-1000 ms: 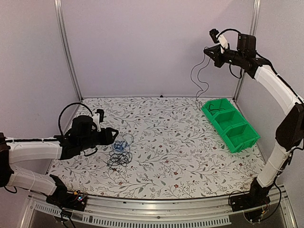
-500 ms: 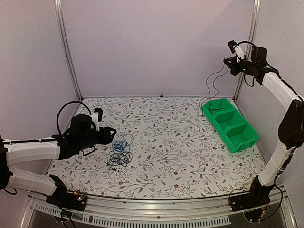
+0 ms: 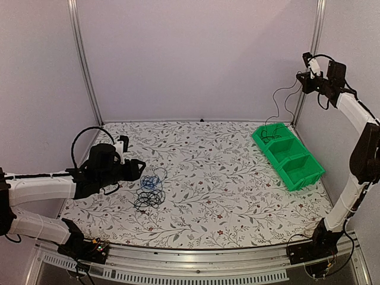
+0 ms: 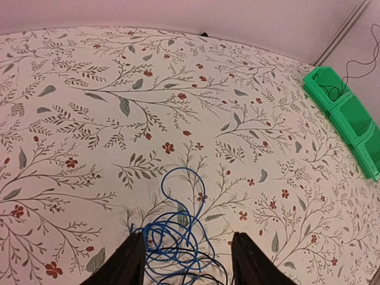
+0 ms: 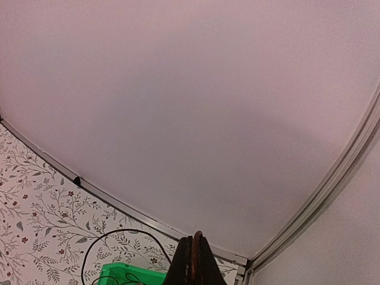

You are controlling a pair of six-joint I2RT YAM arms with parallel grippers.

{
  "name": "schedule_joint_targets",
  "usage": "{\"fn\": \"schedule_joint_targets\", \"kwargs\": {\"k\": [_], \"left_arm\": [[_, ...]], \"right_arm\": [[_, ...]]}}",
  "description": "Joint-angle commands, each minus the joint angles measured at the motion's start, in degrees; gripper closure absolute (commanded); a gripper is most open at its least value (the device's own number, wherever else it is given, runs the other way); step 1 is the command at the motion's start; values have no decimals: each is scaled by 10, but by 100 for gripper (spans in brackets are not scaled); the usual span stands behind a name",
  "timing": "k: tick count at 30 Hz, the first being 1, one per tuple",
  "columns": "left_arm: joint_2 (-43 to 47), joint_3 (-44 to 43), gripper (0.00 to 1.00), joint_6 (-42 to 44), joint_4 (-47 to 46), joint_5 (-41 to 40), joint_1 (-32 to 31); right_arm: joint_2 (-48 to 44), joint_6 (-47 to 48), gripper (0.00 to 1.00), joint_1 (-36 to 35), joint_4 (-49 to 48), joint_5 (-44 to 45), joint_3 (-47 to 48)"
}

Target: Untangle the cables

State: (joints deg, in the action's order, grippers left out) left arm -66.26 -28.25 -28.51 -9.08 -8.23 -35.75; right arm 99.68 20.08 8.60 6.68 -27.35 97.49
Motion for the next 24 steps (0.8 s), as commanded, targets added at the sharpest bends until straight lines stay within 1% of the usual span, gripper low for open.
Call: {"fn": "schedule_joint_targets", "kwargs": {"k": [1, 6, 12, 24], "left_arm": [[-2, -5, 51, 4, -3, -7, -6], [-7, -6, 51, 3, -3, -7, -5], [-15, -6, 51, 0, -5, -6, -5], [-30, -6, 51, -1, -8, -6, -5]], "right_arm": [[28, -15, 100, 13, -15, 20, 1], [42, -22, 100, 20, -17, 30, 0], [87, -11, 100, 20, 24, 15, 17], [153, -30, 100, 20, 50, -30, 10]]}}
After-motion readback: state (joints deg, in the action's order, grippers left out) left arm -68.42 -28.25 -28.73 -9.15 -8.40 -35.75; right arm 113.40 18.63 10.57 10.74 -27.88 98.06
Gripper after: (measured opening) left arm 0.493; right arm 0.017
